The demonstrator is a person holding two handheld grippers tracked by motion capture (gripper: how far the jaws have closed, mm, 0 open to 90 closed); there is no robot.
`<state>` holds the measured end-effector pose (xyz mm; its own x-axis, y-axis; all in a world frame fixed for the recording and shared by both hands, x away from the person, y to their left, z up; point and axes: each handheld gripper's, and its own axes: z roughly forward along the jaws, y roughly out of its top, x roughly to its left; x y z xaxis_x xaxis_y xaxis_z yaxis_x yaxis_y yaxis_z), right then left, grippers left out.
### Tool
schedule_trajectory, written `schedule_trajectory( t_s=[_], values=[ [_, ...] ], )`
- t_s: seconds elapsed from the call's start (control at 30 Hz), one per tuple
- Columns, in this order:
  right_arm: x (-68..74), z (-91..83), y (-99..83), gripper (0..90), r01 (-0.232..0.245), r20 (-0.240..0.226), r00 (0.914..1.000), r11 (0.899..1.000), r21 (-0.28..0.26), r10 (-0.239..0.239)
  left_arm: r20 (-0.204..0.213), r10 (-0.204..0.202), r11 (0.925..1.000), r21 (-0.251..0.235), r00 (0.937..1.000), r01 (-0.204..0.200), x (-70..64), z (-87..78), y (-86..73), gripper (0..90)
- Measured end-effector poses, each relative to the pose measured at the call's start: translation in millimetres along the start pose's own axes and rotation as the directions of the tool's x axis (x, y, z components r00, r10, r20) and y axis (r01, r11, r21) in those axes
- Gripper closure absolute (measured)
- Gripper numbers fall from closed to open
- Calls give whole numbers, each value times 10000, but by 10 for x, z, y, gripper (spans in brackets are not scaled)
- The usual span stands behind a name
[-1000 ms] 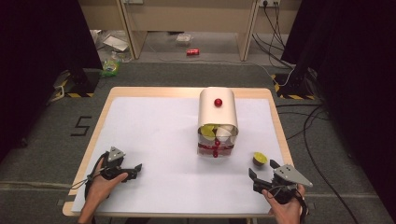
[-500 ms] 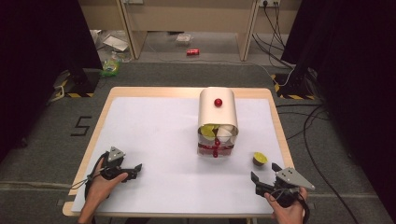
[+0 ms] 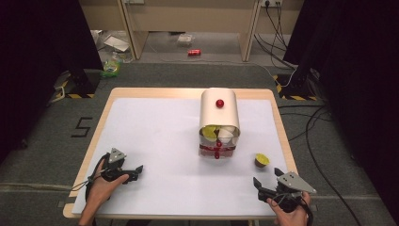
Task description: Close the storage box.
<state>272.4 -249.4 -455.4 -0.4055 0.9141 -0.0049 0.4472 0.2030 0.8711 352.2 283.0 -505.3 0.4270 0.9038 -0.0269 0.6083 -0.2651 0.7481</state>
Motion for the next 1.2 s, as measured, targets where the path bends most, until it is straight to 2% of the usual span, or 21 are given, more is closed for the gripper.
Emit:
schedule_trajectory(
  t_s=[1.2],
  values=[
    [-33,-46,-176,161,-143,-185,9997,9960,881,160,-17,12,10000,-4,10000,-12,-2,0,0,106]
  ],
)
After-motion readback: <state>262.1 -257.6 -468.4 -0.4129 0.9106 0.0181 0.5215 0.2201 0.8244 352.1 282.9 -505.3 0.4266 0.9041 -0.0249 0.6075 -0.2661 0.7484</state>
